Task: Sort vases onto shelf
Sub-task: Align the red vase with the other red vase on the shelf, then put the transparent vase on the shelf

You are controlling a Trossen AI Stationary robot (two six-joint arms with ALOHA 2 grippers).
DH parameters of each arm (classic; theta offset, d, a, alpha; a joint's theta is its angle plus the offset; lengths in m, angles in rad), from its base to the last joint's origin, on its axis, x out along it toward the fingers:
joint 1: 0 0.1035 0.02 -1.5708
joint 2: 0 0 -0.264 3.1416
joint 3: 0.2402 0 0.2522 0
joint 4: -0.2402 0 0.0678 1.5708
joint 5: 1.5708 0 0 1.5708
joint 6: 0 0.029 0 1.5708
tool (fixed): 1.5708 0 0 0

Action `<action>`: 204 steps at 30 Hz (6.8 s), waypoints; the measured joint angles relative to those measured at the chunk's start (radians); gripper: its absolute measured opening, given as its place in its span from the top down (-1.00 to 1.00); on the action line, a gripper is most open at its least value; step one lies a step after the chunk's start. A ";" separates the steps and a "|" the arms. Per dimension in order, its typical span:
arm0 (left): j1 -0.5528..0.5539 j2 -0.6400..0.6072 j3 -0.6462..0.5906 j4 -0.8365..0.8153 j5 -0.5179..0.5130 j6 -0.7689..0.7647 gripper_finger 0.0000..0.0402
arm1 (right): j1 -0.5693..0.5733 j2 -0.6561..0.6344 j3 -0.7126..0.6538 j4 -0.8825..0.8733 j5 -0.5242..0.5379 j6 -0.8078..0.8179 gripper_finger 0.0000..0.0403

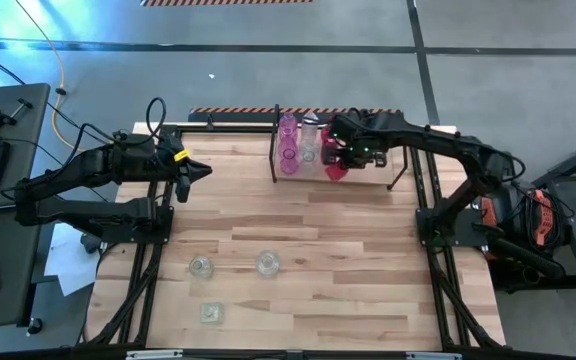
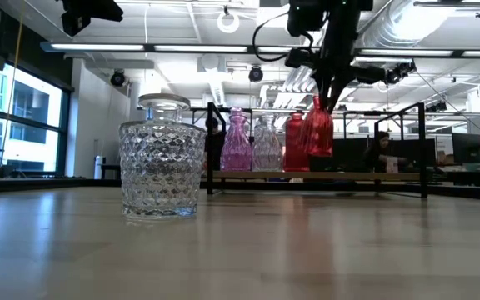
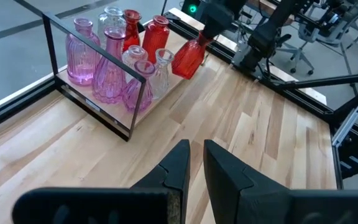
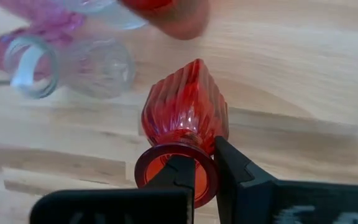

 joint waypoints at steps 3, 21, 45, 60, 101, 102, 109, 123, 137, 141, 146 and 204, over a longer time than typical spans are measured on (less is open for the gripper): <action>0.000 0.000 0.000 -0.004 0.000 0.000 0.83 | 0.023 0.014 0.000 0.046 -0.030 -0.083 0.98; 0.000 0.000 0.000 -0.005 -0.002 0.017 0.83 | 0.108 0.008 0.000 -0.144 -0.070 -0.992 0.98; 0.000 0.167 0.000 0.053 -0.137 -0.248 0.83 | 0.015 0.008 0.000 0.043 0.084 -1.735 0.98; 0.000 0.179 0.000 0.159 -0.137 -0.192 0.83 | -0.020 0.060 0.001 0.047 -0.032 -1.435 0.98; 0.000 0.179 0.000 0.159 -0.128 -0.183 0.83 | -0.090 0.132 0.085 -0.008 -0.108 -1.176 0.98; 0.000 0.179 0.000 0.159 -0.127 -0.183 0.83 | -0.090 0.136 0.085 -0.003 -0.108 -1.176 0.98; 0.000 0.179 0.000 0.159 -0.121 -0.182 0.83 | -0.102 0.140 0.085 0.000 -0.109 -1.178 0.98; 0.000 0.179 0.000 0.159 -0.121 -0.182 0.83 | -0.131 0.140 0.085 0.007 -0.140 -1.193 0.98; 0.000 0.179 0.000 0.159 -0.121 -0.185 0.83 | -0.127 0.159 0.085 0.038 -0.124 -1.207 0.98; 0.000 0.180 0.000 0.159 -0.121 -0.184 0.83 | -0.129 0.159 0.085 0.029 -0.133 -1.197 0.98; 0.000 0.179 0.000 0.159 -0.121 -0.182 0.83 | -0.129 0.159 0.085 0.027 -0.134 -1.212 0.93; -0.036 0.176 0.000 -0.122 -0.101 -0.160 0.83 | 0.115 0.121 0.395 -0.042 -0.121 -1.010 0.55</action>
